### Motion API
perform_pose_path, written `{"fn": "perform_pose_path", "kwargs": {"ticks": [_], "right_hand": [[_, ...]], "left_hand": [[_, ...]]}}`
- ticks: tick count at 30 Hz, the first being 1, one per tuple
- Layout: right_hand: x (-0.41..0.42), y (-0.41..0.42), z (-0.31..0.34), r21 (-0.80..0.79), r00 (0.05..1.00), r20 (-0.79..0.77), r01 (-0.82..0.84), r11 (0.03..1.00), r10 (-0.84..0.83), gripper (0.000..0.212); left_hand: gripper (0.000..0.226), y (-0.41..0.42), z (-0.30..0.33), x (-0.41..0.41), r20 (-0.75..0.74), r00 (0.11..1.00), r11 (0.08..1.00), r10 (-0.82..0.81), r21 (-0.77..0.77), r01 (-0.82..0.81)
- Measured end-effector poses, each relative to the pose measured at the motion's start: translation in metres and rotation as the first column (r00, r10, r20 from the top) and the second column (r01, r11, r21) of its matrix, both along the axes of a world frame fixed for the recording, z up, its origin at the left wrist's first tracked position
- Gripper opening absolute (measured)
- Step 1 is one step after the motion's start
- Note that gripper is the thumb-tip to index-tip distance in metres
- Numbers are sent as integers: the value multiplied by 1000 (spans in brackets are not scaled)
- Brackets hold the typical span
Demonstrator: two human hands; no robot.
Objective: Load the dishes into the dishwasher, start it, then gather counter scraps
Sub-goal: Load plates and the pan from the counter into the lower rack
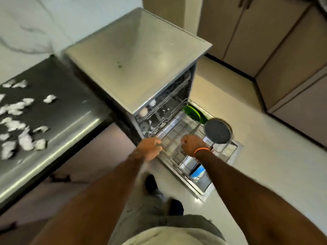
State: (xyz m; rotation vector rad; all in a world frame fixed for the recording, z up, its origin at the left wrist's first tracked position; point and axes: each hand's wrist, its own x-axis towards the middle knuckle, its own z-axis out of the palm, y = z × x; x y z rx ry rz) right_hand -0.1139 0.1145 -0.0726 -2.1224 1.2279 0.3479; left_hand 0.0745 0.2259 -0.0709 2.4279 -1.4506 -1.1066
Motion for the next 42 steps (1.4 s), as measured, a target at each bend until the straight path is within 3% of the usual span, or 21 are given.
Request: {"fn": "perform_pose_path", "kwargs": {"ticks": [6,11,18,22,27,35,37,42], "right_hand": [[95,84,44,-88,917,12,-397,914,399,29],[174,162,57,-85,803,91,-584,808,590,35],[272,291,66,-152,514,182,-827,541,838,30],[320,375,79,-186,364,204,-897,401,909,31],[360,472,92,-242,247,272,-918,315,930,31],[416,590,110,-269,85,292,-949,167,953,33],[438,616,112,-271,60,309,-951,148,949,33],[510,668,117,-300,52,325,-941,155,944,31]], "left_hand": [[41,145,28,53,63,948,949,311,-70,-307],[36,247,48,81,83,842,844,533,-120,-523],[47,388,65,105,46,639,633,767,-213,-744],[43,472,82,113,33,485,463,874,-359,-810],[31,564,97,121,-25,239,193,971,-512,-837],[29,680,107,153,-101,-52,-102,994,-588,-802],[30,701,109,170,-123,-102,-156,987,-590,-792],[35,747,115,225,-72,-170,-180,983,-570,-802]]}}
